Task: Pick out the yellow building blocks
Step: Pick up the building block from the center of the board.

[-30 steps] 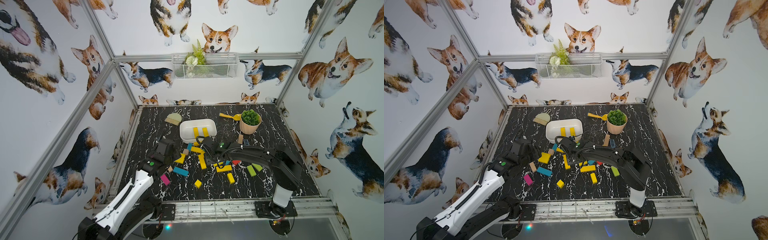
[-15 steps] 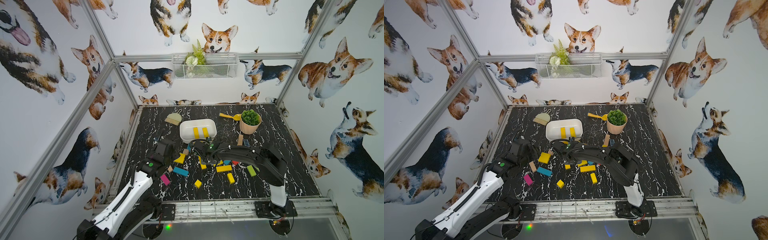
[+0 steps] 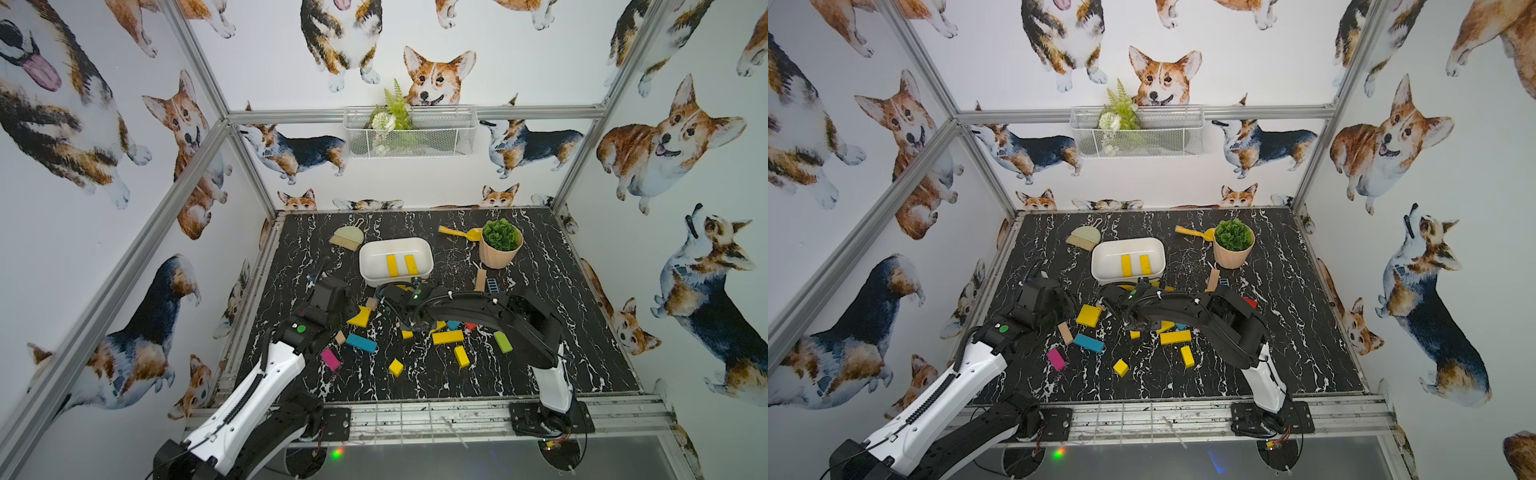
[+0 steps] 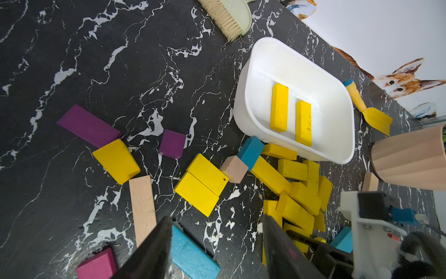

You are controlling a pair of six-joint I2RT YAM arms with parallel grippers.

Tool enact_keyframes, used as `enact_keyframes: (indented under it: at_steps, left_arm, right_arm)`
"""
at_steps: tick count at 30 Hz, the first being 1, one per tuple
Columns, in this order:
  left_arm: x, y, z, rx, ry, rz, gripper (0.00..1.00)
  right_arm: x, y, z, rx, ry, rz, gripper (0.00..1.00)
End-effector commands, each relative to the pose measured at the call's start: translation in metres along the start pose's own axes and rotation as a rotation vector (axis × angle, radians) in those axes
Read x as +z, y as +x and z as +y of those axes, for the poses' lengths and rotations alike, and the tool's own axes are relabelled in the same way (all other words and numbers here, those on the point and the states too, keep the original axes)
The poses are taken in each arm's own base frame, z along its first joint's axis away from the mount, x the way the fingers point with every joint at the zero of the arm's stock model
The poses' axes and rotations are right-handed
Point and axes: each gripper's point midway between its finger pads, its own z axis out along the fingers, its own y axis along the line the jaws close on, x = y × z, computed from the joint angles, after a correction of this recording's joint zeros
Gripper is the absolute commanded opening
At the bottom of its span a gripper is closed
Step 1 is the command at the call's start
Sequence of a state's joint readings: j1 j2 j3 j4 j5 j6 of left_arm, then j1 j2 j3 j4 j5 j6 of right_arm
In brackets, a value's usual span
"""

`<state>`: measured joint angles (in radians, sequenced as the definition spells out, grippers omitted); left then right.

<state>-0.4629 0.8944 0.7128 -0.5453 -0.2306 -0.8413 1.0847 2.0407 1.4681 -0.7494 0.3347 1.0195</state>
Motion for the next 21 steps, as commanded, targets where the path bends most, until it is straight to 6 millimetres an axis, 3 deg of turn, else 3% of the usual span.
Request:
enact_keyframes:
  at_steps: [1,6,12,17,21]
  left_arm:
    - [-0.003,-0.005,0.002,-0.017,-0.014,-0.018,0.63]
    - [-0.002,-0.004,0.003,-0.008,-0.019,-0.019,0.63]
    - [0.012,0.009,0.01,-0.002,-0.034,0.011,0.63]
    - [0.016,0.016,0.011,0.014,-0.031,0.036,0.63]
    - [0.012,0.016,0.014,0.03,-0.034,0.027,0.62]
  right_arm:
    - [-0.01,-0.006,0.001,0.044,-0.018,-0.019,0.29]
    - [-0.049,-0.025,-0.002,0.036,-0.082,-0.091,0.27]
    - [-0.093,-0.065,-0.002,-0.089,-0.137,-0.234,0.27]
    - [-0.09,-0.107,-0.001,-0.125,-0.16,-0.239,0.25]
    - [-0.071,-0.141,0.003,-0.135,-0.168,-0.221,0.24]
